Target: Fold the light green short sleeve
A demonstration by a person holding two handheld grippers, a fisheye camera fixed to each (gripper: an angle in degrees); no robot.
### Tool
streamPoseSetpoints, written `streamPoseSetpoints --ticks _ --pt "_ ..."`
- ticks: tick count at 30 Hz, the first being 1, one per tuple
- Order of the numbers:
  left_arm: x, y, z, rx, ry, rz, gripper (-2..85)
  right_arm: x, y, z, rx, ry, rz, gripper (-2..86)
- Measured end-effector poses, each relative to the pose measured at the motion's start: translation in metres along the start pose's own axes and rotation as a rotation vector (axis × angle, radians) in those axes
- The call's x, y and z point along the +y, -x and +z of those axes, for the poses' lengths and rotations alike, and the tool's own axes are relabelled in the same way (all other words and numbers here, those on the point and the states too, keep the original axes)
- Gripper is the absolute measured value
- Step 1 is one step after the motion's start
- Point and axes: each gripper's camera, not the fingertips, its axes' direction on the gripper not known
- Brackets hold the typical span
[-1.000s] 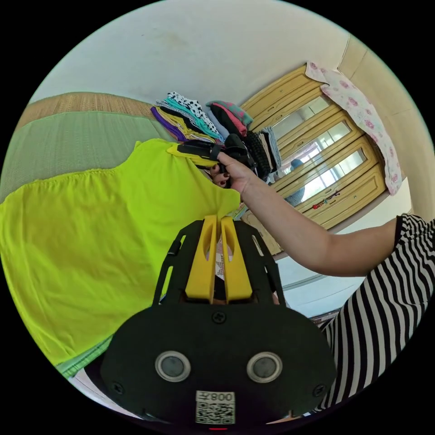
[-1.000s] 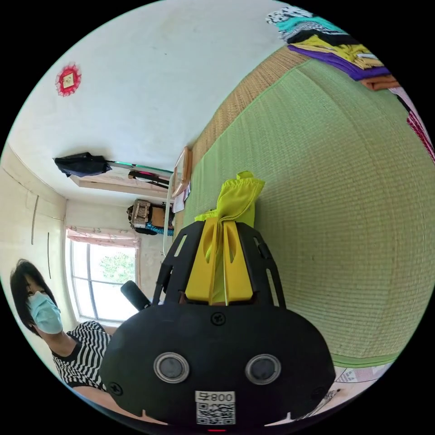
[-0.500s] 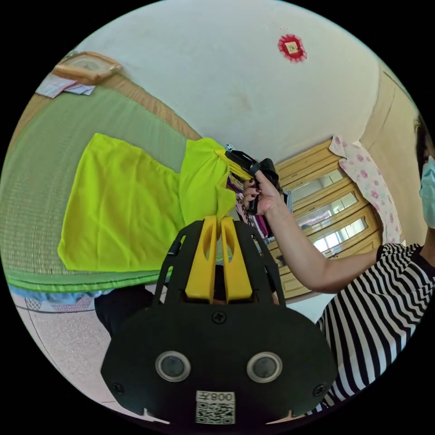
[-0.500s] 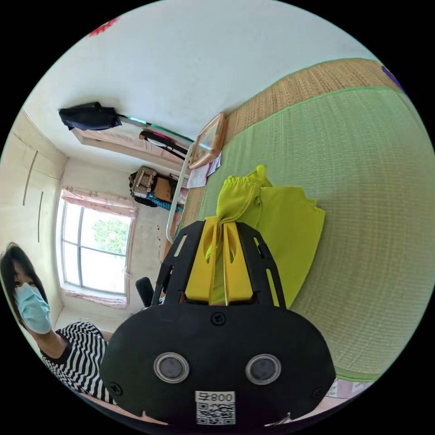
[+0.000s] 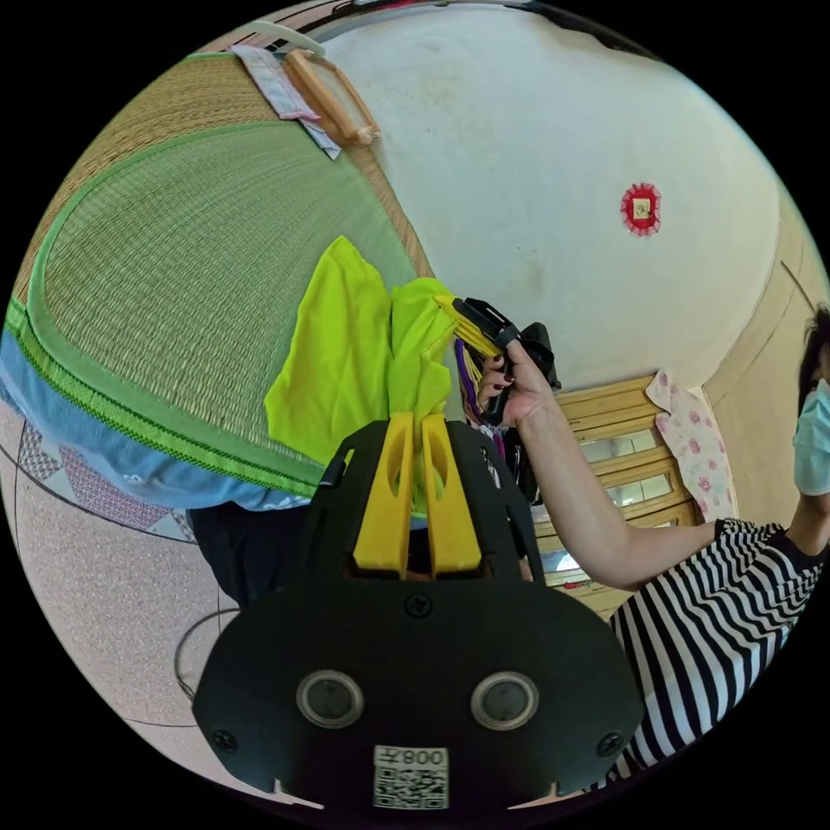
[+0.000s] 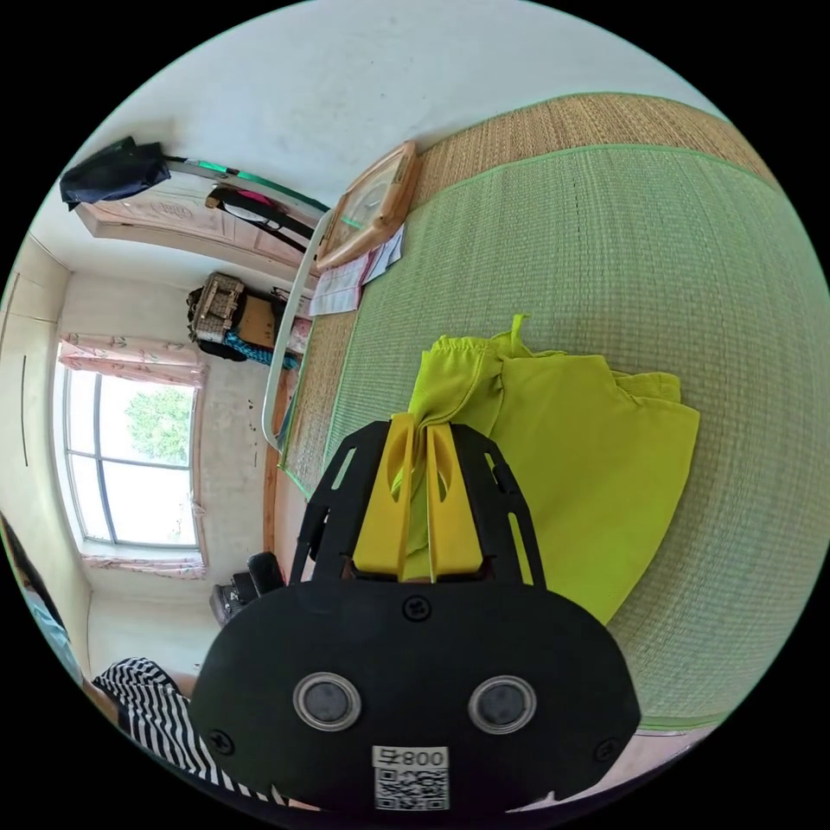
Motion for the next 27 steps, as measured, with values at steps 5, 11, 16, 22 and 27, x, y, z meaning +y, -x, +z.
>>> streamPoseSetpoints --ticks 5,11,16,22,27 --pt "0.007 0.056 -0.004 -0.004 -0.012 -0.096 1.3 -0.018 0.026 0.031 0.03 0.033 0.011 1.6" --pt "0.014 0.107 -0.008 -0.001 -0.022 -0.176 1.5 -0.037 0.053 0.057 0.031 0.054 0.0 2.2" --pt "0.017 0.137 -0.012 0.018 -0.033 -0.208 1.7 -0.052 0.079 0.072 0.063 0.081 -0.024 2.7" --pt "0.02 0.168 -0.015 0.042 -0.035 -0.248 1.9 -0.068 0.111 0.085 0.081 0.111 -0.076 3.9" --pt "0.022 0.187 -0.018 0.066 -0.041 -0.252 2.1 -0.082 0.132 0.095 0.08 0.121 -0.096 6.0"
